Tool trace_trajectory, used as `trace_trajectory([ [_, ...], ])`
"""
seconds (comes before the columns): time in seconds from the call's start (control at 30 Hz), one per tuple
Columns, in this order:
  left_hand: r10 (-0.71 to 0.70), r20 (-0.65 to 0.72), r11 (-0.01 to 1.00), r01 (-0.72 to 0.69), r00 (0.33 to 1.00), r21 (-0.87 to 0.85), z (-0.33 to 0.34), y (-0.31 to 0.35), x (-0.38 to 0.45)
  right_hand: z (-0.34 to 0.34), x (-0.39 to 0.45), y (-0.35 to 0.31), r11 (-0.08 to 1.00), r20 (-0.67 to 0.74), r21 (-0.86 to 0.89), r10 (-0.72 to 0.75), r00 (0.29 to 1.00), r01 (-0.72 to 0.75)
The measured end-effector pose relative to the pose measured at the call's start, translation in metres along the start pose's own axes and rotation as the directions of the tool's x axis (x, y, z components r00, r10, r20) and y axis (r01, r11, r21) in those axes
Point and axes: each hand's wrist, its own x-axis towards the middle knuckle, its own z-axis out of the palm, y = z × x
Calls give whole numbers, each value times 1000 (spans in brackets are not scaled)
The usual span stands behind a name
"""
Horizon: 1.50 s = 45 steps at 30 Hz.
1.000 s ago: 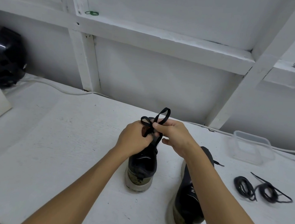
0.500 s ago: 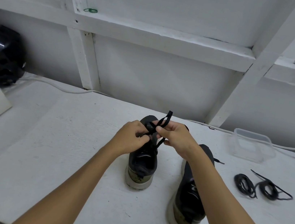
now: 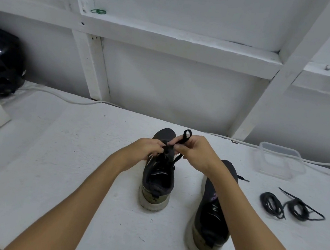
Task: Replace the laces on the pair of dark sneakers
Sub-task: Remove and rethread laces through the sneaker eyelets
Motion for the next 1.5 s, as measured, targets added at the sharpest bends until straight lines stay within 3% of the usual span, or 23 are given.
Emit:
trace_trajectory([
  [0.07,-70,103,988,83,992,-132,-6,1,0,1,1,3,995,-15,-97,-28,999,26],
  [0.2,-14,105,999,9,994,52,-2,-3,1,5,2,6,987,-42,-125,-103,994,98],
  [0.27,31,35,997,-33,999,65,4,-4,2,7,2,5,994,-58,-53,-98,993,95],
  [0.37,124,-153,961,-80,980,266,15,-3,4,6,3,5,997,-68,30,-64,996,66],
  [0.5,218,-282,923,-103,934,371,27,-1,7,5,2,5,996,-111,3,-87,990,87],
  [0.57,165,-321,959,-77,933,272,28,-2,8,5,0,6,994,-120,-2,-105,987,105],
  [0.7,-73,-284,988,31,956,-151,29,-2,5,7,-2,8,989,-113,-7,-146,983,146],
  [0.87,-210,-205,922,124,956,-366,15,1,4,8,-2,8,989,-100,19,-145,984,148],
  [0.93,-237,-275,904,107,932,-414,7,-2,4,8,-2,8,993,-72,-14,-119,990,119],
  [1.03,-130,-466,980,41,875,-197,-9,-17,-2,1,-4,16,997,0,-73,3,1000,-3],
  [1.17,15,-463,986,65,886,156,-31,-40,-14,-13,-9,32,981,64,-48,189,980,-186],
  [1.5,-5,-480,969,123,877,215,-44,-53,-16,-26,-10,48,949,278,17,299,913,-316],
])
